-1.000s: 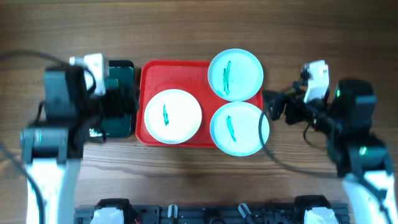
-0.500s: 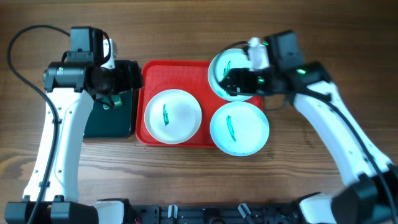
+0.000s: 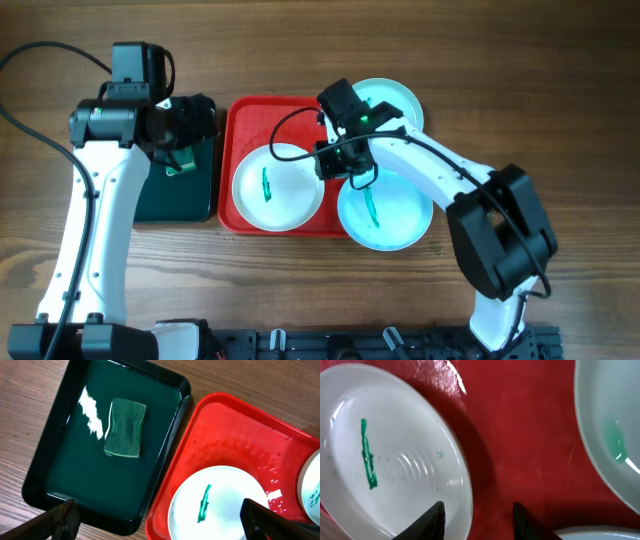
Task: Clean dirty plates on tray and stack at the side
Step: 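Reach the right gripper to the left white plate rim and grip it, then grasp the green sponge in the green tray with the left gripper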
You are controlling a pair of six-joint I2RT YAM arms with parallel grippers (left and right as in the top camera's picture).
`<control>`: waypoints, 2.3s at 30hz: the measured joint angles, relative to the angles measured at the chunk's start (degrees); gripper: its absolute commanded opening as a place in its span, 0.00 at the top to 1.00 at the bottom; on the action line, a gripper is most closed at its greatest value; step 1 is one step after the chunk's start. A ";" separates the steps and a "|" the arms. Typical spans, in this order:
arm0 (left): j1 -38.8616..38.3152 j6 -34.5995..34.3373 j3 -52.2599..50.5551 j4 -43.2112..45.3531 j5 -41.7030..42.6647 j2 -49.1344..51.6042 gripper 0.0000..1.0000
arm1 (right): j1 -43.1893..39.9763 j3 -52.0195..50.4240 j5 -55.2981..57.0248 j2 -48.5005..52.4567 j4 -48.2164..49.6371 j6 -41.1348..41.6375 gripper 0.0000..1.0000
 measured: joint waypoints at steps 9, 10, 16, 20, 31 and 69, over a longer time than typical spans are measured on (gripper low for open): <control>0.00 0.00 0.00 -0.57 0.00 0.98 0.00 | 0.66 0.00 -0.04 1.53 2.38 2.97 0.61; 0.00 0.00 0.00 -0.87 0.00 1.75 0.00 | 0.70 0.00 -0.04 1.75 2.29 3.15 0.61; 0.39 -0.02 0.00 -0.13 0.00 3.74 0.00 | 1.22 0.66 -1.95 5.51 4.44 3.54 0.88; 3.08 -0.17 0.00 1.99 -0.11 3.89 0.01 | 1.46 0.70 -3.10 6.23 5.84 4.90 0.95; 4.28 6.82 0.22 10.95 -0.22 21.46 0.32 | 1.62 0.68 -1.53 6.54 10.03 6.78 0.96; 9.90 14.69 -0.15 15.74 3.39 31.10 0.96 | 1.62 0.70 -1.09 6.56 10.69 6.84 0.95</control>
